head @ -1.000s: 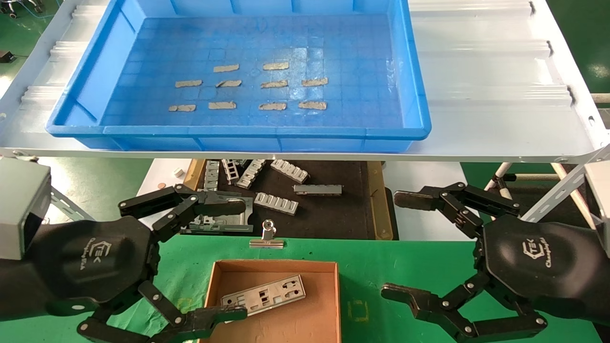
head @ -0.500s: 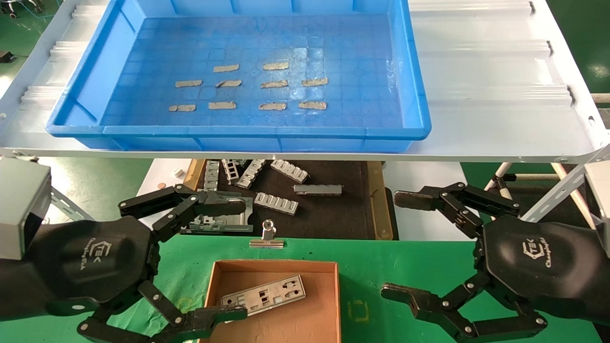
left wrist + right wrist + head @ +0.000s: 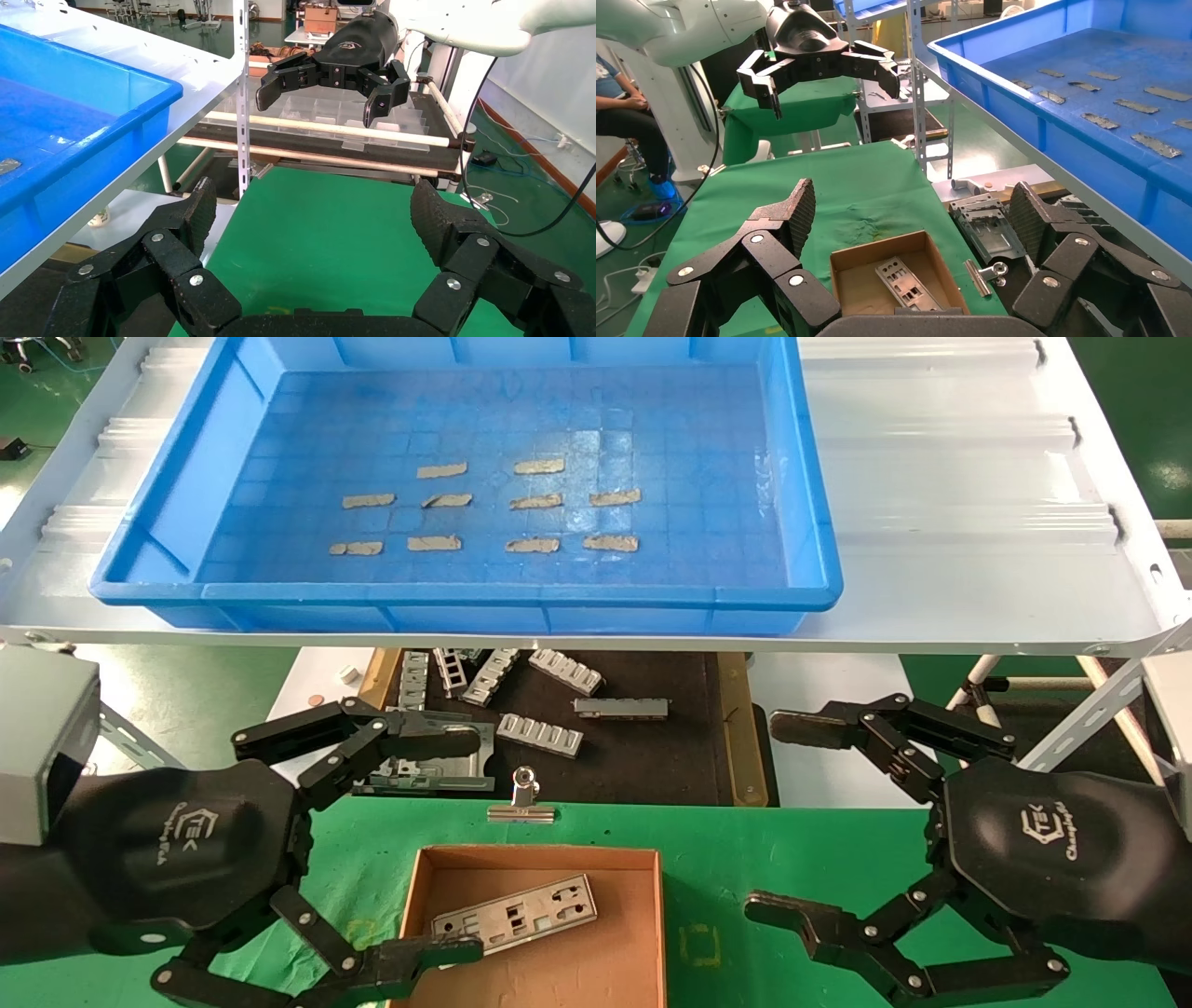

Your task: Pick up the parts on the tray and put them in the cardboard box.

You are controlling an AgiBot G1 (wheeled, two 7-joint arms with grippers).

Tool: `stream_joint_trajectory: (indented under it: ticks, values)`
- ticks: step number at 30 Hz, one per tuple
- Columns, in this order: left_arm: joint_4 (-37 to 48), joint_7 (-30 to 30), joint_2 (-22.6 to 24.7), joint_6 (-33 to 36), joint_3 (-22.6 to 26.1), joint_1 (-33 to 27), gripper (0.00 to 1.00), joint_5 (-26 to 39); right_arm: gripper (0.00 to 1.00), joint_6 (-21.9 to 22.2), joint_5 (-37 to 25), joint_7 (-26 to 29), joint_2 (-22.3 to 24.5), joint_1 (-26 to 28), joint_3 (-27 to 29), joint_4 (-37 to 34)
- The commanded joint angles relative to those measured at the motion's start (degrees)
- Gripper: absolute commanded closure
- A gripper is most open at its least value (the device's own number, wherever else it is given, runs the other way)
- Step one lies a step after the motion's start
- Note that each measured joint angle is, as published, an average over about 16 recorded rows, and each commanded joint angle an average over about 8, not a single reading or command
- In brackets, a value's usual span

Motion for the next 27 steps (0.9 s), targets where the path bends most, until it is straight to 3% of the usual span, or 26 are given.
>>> stream_joint_trajectory:
  ticks: [1, 27]
  values:
    - [0.00, 0.00, 0.00, 0.00, 0.00, 0.00, 0.00, 0.00, 0.00, 0.00, 0.00, 0.00, 0.00, 0.00, 0.00, 0.00]
    - [0.00, 0.00, 0.00, 0.00, 0.00, 0.00, 0.00, -0.01, 0.00, 0.00, 0.00, 0.00, 0.00, 0.00, 0.00, 0.00]
